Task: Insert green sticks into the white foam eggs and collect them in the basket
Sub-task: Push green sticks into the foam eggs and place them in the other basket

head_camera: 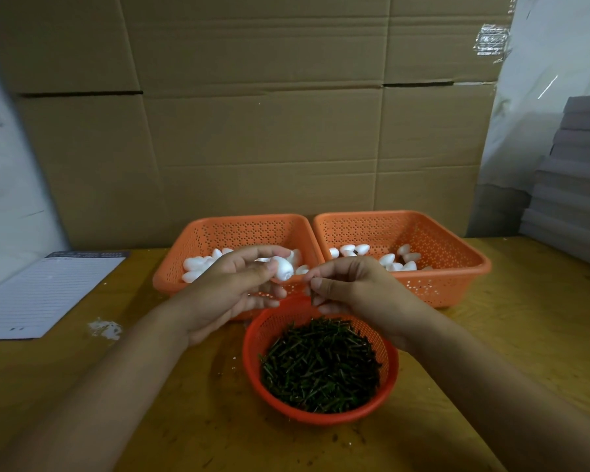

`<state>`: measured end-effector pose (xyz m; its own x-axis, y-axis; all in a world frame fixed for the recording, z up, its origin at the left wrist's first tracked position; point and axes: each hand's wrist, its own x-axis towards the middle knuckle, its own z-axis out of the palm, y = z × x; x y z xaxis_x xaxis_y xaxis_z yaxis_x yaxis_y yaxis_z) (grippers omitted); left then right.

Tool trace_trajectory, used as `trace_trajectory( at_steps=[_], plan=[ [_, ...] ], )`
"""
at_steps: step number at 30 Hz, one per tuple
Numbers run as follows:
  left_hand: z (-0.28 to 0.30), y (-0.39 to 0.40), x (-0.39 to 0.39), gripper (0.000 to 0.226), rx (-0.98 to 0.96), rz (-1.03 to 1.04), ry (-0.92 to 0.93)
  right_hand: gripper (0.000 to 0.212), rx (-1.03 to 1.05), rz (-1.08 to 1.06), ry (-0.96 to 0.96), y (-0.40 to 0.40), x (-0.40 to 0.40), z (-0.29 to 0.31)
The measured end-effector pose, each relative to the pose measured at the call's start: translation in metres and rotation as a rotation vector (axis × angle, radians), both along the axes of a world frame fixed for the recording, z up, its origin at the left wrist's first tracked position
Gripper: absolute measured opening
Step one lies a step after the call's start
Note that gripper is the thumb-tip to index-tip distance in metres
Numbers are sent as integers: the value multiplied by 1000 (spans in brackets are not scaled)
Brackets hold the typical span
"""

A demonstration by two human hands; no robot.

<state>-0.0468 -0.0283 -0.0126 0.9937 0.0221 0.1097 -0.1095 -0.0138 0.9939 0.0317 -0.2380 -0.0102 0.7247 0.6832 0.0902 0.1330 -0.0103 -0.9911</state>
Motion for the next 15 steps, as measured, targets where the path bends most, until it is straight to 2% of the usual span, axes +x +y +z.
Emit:
trace_trajectory(
  at_steps=[10, 15],
  plan=[
    [1, -1, -1, 33, -29, -35, 47, 13, -3, 12, -5, 0, 0, -1],
    [0, -3, -1, 46, -62, -15, 24, 14, -10, 19, -8, 0, 0, -2]
  ],
)
